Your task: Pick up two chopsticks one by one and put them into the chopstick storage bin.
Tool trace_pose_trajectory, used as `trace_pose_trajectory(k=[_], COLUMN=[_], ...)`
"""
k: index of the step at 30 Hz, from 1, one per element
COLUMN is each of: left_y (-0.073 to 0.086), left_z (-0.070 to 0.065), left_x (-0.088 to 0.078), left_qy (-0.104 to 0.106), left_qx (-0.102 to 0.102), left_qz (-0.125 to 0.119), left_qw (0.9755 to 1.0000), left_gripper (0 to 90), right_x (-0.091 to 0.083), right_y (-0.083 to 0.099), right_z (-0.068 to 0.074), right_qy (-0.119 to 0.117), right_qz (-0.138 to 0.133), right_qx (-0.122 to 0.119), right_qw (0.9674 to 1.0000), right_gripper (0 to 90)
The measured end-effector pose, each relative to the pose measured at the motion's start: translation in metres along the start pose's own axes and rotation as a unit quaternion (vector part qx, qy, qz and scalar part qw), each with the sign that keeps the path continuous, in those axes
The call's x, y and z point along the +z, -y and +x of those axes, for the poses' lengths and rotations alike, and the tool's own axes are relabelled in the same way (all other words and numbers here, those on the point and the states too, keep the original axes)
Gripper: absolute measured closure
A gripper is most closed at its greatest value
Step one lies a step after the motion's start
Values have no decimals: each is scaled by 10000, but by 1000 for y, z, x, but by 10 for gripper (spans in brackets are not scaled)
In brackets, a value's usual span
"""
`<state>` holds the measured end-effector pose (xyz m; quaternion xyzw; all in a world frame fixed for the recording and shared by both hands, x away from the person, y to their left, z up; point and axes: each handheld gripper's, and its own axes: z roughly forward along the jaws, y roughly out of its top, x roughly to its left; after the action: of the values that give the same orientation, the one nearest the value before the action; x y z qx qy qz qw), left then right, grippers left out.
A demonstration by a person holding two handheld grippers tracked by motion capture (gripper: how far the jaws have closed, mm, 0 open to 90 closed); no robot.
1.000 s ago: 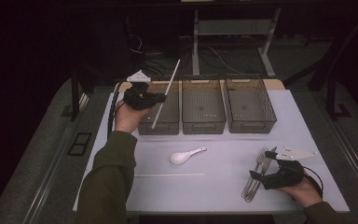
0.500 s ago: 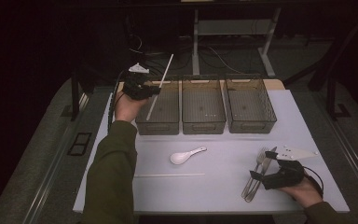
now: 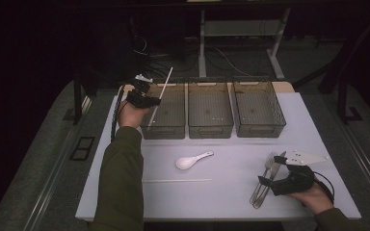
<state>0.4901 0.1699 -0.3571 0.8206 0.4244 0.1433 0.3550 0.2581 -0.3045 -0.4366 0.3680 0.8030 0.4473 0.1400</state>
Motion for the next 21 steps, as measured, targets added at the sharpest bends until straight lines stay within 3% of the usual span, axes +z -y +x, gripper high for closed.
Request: trace_pose_trajectory(k=[11, 21], left_y=[10, 11], left_z=[0, 0], left_x=[14, 23], left_qy=[-39, -325], left_qx=[-84, -250], left_qz=[158, 254], left_qw=[9998, 9988], left_gripper=[840, 825], right_x=[0, -1], right_y=[0, 0], right_z=[0, 0], right_qy=[1, -12], right_qz=[2, 4], right_qx=[1, 14], right_qw=[10000, 10000], right_gripper=[14, 14])
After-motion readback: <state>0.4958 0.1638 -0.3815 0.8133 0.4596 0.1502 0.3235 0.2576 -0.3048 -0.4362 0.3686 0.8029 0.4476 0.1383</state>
